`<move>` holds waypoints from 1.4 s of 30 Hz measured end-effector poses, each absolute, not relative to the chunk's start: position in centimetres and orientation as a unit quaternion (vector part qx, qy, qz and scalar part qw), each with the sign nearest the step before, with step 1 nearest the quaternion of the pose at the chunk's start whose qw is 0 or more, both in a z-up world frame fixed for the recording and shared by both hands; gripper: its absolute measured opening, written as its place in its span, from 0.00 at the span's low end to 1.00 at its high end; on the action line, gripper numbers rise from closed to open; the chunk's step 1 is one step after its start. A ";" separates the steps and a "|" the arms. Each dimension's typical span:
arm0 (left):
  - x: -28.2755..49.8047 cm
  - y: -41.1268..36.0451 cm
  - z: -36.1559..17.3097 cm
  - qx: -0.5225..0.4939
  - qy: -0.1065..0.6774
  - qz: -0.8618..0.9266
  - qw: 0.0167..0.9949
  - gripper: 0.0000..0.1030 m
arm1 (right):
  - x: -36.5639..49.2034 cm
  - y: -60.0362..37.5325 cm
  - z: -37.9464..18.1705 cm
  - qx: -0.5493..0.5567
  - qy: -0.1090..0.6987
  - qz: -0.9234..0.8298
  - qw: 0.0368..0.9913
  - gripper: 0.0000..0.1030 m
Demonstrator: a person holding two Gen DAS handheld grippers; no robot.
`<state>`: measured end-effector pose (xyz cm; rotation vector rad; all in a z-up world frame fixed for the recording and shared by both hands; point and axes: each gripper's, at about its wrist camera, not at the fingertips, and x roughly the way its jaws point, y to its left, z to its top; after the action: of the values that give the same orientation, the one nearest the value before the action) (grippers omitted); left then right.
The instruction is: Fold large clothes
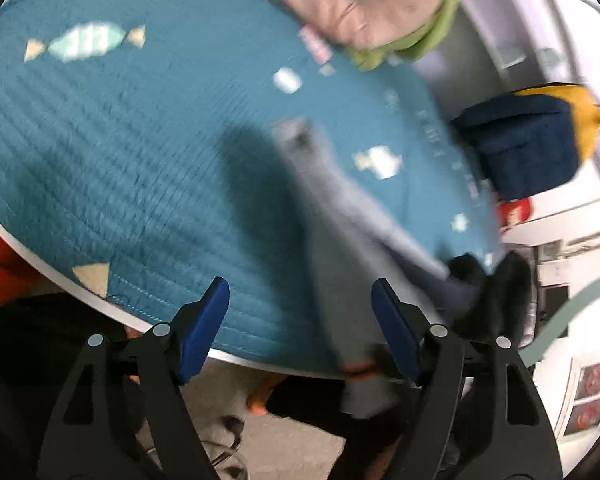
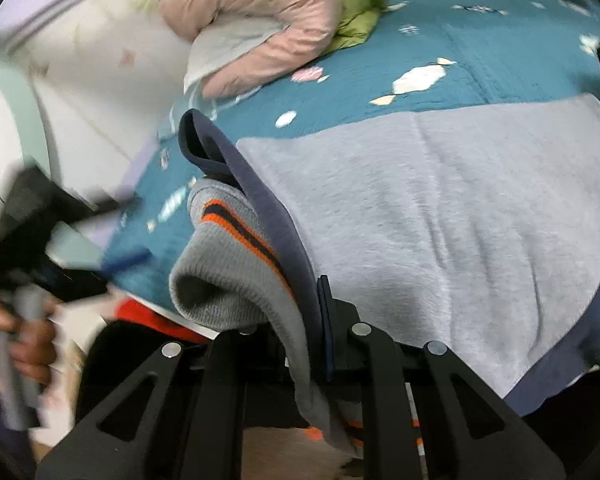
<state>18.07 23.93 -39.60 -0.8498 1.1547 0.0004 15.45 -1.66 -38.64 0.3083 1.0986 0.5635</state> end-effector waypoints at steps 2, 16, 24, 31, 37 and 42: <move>19.2 22.6 -41.4 -0.377 0.555 0.002 0.742 0.72 | 15.8 -2.5 -37.8 0.165 0.507 0.259 0.806 0.12; 26.7 4.2 -39.0 -0.259 0.554 -0.161 0.775 0.72 | 14.5 -15.9 -34.5 0.310 0.442 0.138 0.830 0.08; 27.5 -2.0 -40.1 -0.230 0.573 -0.214 0.757 0.72 | 13.5 -22.0 -37.4 0.358 0.447 0.059 0.818 0.07; 27.0 -1.5 -41.1 -0.203 0.574 -0.162 0.777 0.72 | 13.1 -24.8 -37.8 0.355 0.445 0.043 0.821 0.05; 26.5 0.4 -44.4 -0.194 0.613 -0.126 0.755 0.77 | 12.5 -25.3 -37.1 0.352 0.440 0.048 0.825 0.05; 27.8 -1.4 -46.5 -0.139 0.640 -0.122 0.746 0.77 | 12.9 -26.9 -41.1 0.382 0.504 0.026 0.775 0.12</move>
<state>27.82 -1.43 -46.50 -0.3043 1.4013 -0.2662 12.88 -26.93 -41.14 0.8265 1.0908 0.0567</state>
